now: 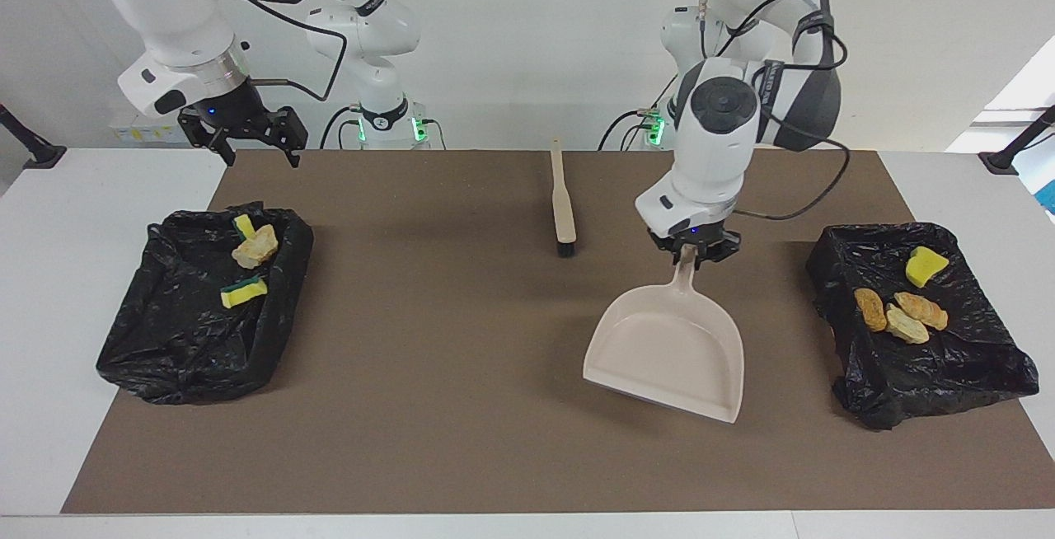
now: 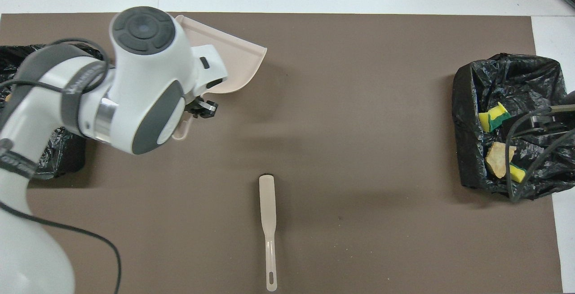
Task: Sweep and dump trash in bin
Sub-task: 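Bring the empty dustpan back toward the table center with the left gripper, then lower the dustpan onto the table with the left gripper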
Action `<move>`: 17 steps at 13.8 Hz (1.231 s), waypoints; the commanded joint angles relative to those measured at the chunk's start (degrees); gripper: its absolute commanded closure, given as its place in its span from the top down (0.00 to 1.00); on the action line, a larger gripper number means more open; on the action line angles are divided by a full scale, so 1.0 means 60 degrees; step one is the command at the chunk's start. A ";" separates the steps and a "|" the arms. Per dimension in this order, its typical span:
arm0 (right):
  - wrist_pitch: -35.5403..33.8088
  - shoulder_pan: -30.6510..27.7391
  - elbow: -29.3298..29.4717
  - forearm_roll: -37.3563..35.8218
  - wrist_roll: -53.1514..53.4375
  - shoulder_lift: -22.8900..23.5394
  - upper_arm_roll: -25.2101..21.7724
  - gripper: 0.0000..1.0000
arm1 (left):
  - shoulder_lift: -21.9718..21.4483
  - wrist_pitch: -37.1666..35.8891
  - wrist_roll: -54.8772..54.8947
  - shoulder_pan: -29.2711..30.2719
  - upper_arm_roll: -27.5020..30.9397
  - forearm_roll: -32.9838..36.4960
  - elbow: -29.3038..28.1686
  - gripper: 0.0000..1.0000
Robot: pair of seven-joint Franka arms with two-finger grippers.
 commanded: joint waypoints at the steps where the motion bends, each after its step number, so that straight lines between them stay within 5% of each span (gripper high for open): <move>1: -0.0059 -0.0030 -0.0180 0.0153 0.0069 -0.0184 0.0008 1.00 | 0.0708 0.0605 -0.1830 -0.0619 0.0185 -0.0419 0.0540 0.00; 10: -0.0059 -0.0030 -0.0180 0.0153 0.0084 -0.0183 0.0008 1.00 | 0.1354 0.2921 -0.2890 -0.0841 0.0171 -0.1153 0.0379 0.00; 17: -0.0059 -0.0030 -0.0166 0.0153 0.0084 -0.0184 -0.0006 1.00 | 0.1165 0.2968 -0.2788 -0.1002 0.0097 -0.1241 -0.0573 0.00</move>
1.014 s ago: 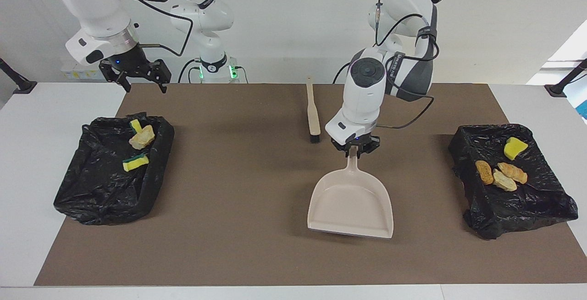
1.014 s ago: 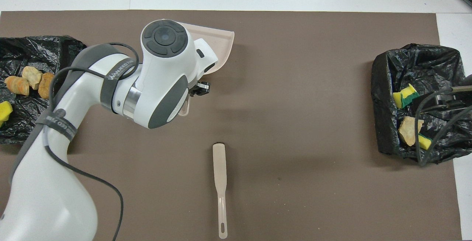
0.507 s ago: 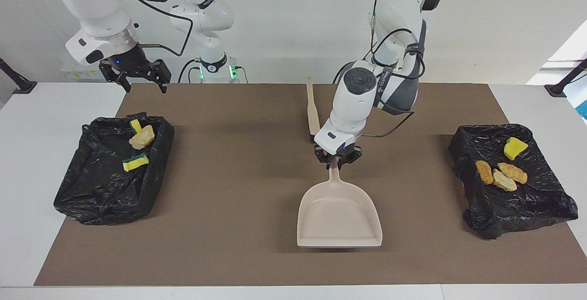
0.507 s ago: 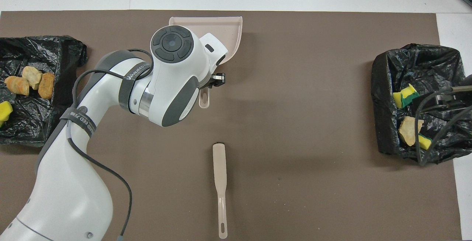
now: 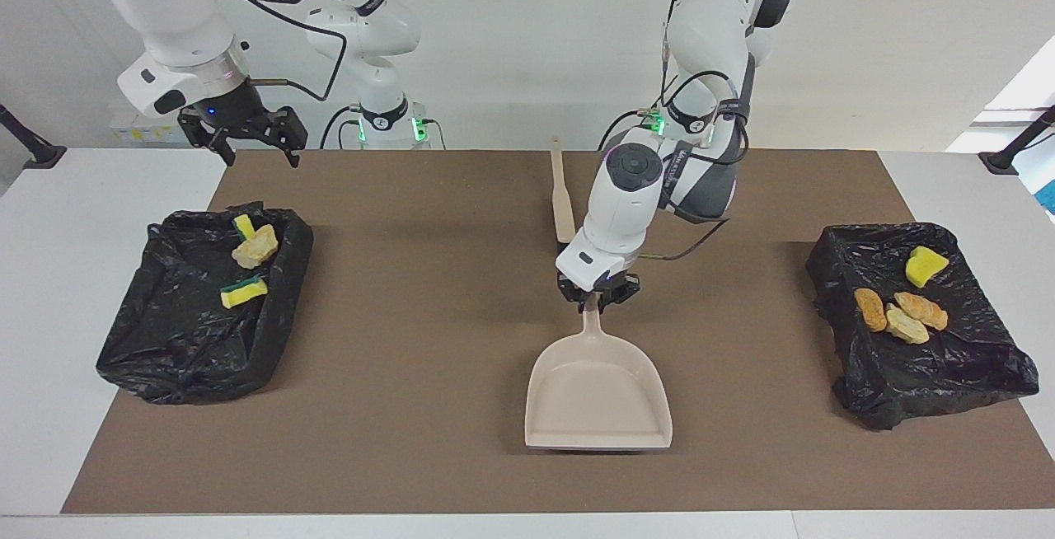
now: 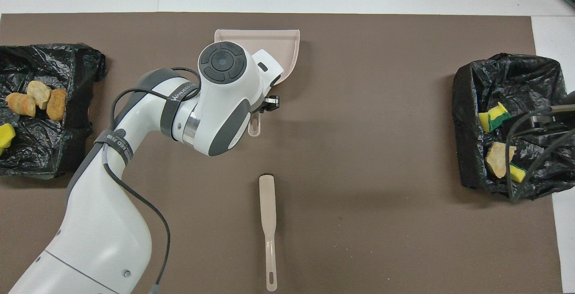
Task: Sweep and dump trash in bin
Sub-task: 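Lower the dustpan onto the table with the left gripper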
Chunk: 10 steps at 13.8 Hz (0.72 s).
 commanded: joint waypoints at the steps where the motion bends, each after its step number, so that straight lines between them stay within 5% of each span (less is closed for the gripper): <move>1: -0.0059 -0.0030 -0.0180 0.0153 0.0084 -0.0183 -0.0002 1.00 | -0.0401 0.0147 0.0016 -0.0158 0.0123 -0.0149 -0.0661 0.00; 5: -0.0044 -0.0030 -0.0180 0.0153 0.0084 -0.0183 -0.0002 1.00 | -0.0534 0.0074 -0.0014 -0.0304 0.0138 -0.0149 -0.0795 0.21; 7: -0.0044 -0.0030 -0.0166 0.0153 0.0084 -0.0183 -0.0002 1.00 | -0.0534 0.0059 -0.0028 -0.0304 0.0138 -0.0134 -0.0781 0.43; 10: -0.0059 -0.0030 -0.0166 0.0153 0.0084 -0.0183 -0.0002 1.00 | -0.0534 -0.0043 -0.0043 -0.0304 0.0138 -0.0134 -0.0780 0.45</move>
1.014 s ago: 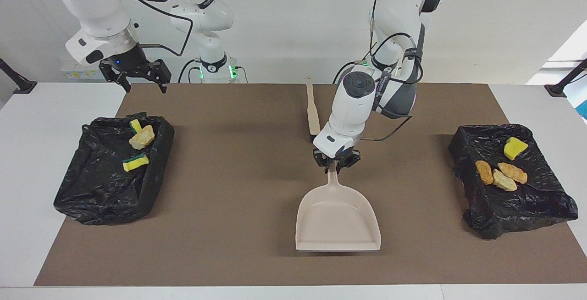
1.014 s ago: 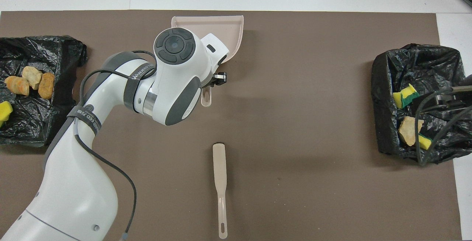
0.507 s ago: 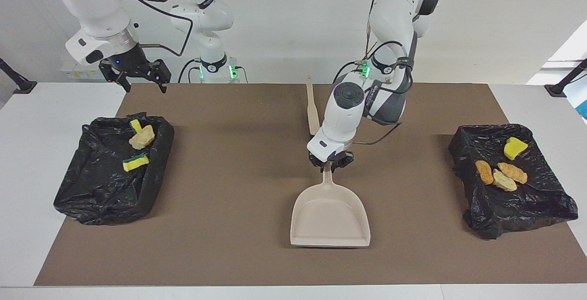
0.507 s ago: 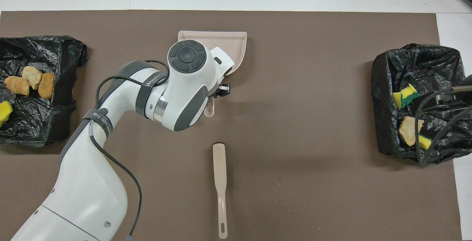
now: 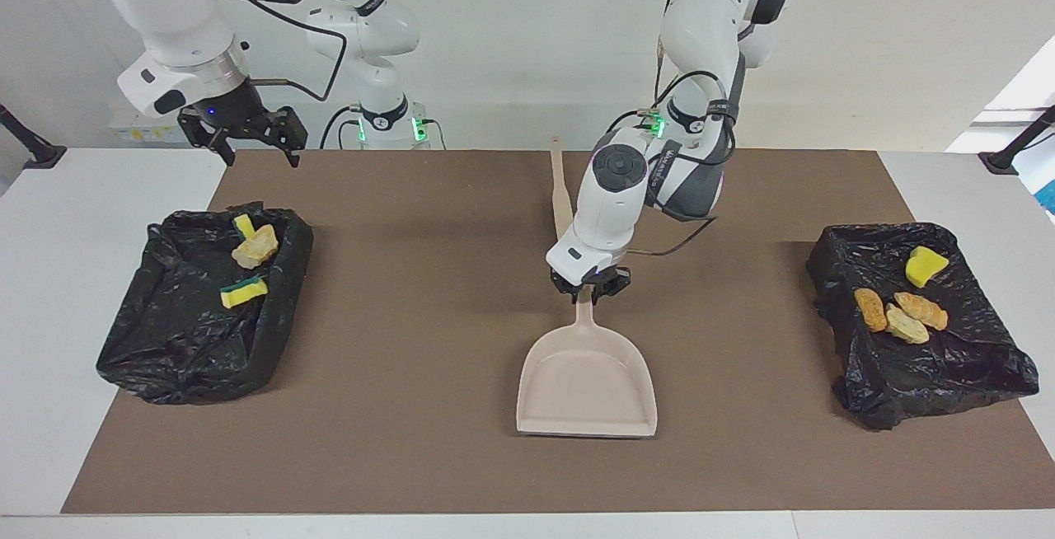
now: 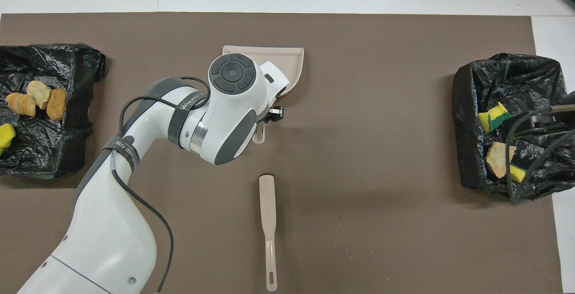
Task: Sweep and dump trash in bin
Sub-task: 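Lower the dustpan onto the table with the left gripper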
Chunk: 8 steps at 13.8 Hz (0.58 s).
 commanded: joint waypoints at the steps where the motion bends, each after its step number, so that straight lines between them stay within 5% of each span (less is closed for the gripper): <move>1: -0.0044 -0.0030 -0.0166 0.0153 0.0084 -0.0168 0.0013 1.00 | -0.0352 -0.0038 -0.0043 -0.0114 0.0160 -0.0130 -0.0356 0.45; 2: -0.0044 -0.0030 -0.0166 0.0153 0.0084 -0.0182 0.0013 1.00 | -0.0440 -0.0081 -0.0028 -0.0056 0.0160 -0.0130 -0.0327 0.47; 7: -0.0044 -0.0030 -0.0180 0.0153 0.0084 -0.0182 -0.0001 1.00 | -0.1201 -0.0592 0.0030 0.0456 0.0307 0.0002 -0.0385 0.98; 8: -0.0044 -0.0030 -0.0166 0.0153 0.0084 -0.0183 -0.0001 1.00 | -0.1347 -0.0739 0.0132 0.0791 0.0292 0.0002 -0.0385 0.99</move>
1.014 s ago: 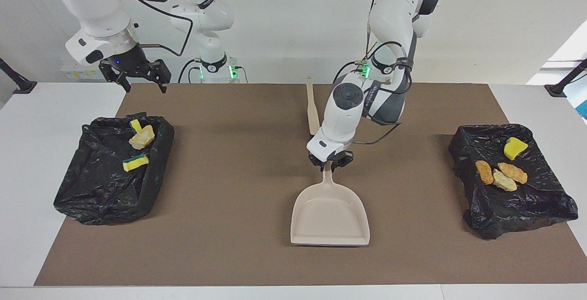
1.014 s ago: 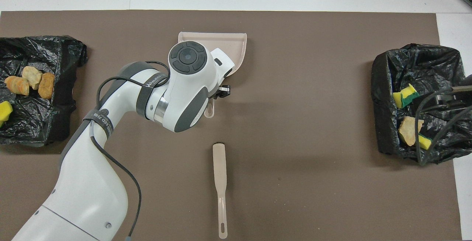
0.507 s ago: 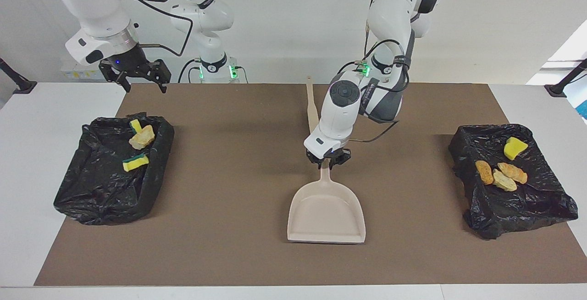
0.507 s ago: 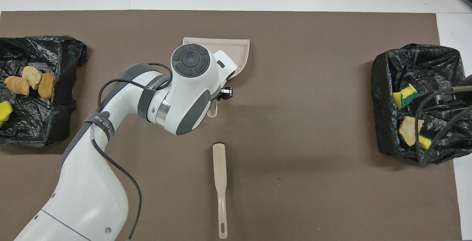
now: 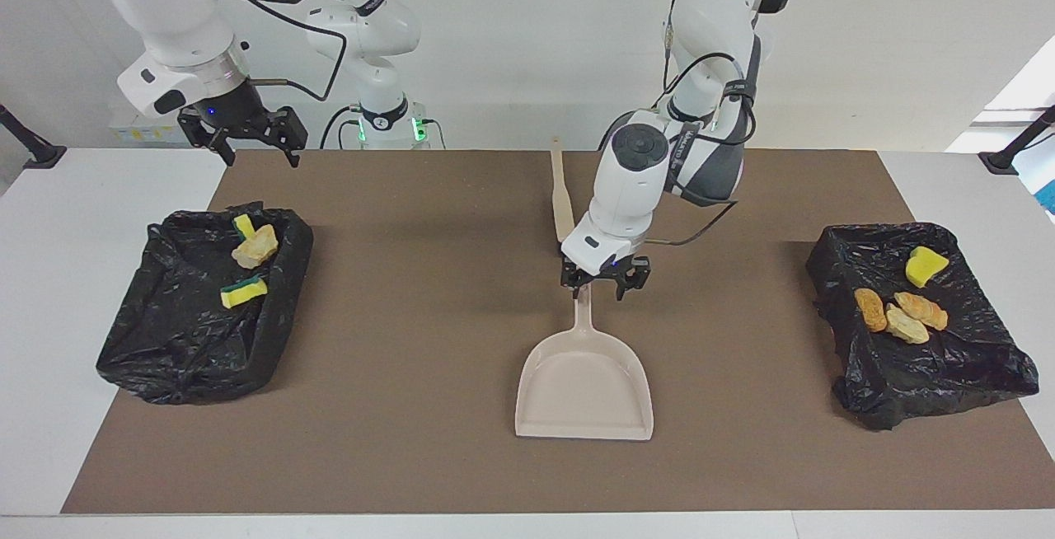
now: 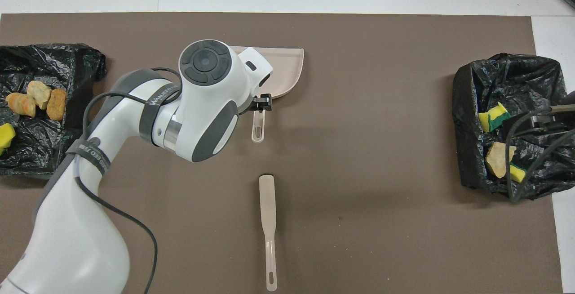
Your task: Sweep and dump trash in bin
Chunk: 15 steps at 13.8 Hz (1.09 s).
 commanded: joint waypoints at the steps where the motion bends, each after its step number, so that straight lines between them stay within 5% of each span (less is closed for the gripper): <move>1: -0.0044 -0.0045 -0.0166 0.0153 0.0084 -0.0182 -0.0001 1.00 | -0.0881 -0.0461 0.0521 0.0698 -0.0006 -0.0006 -0.0464 0.98; 8: -0.0044 -0.0030 -0.0166 0.0153 0.0084 -0.0182 -0.0001 1.00 | -0.2962 -0.2452 0.5121 0.3115 -0.0006 -0.0079 -0.0538 1.00; 15: -0.0059 -0.0030 -0.0180 0.0153 0.0084 -0.0182 0.0013 1.00 | -0.4545 -0.4153 0.5285 0.3981 0.0067 -0.0138 -0.0406 1.00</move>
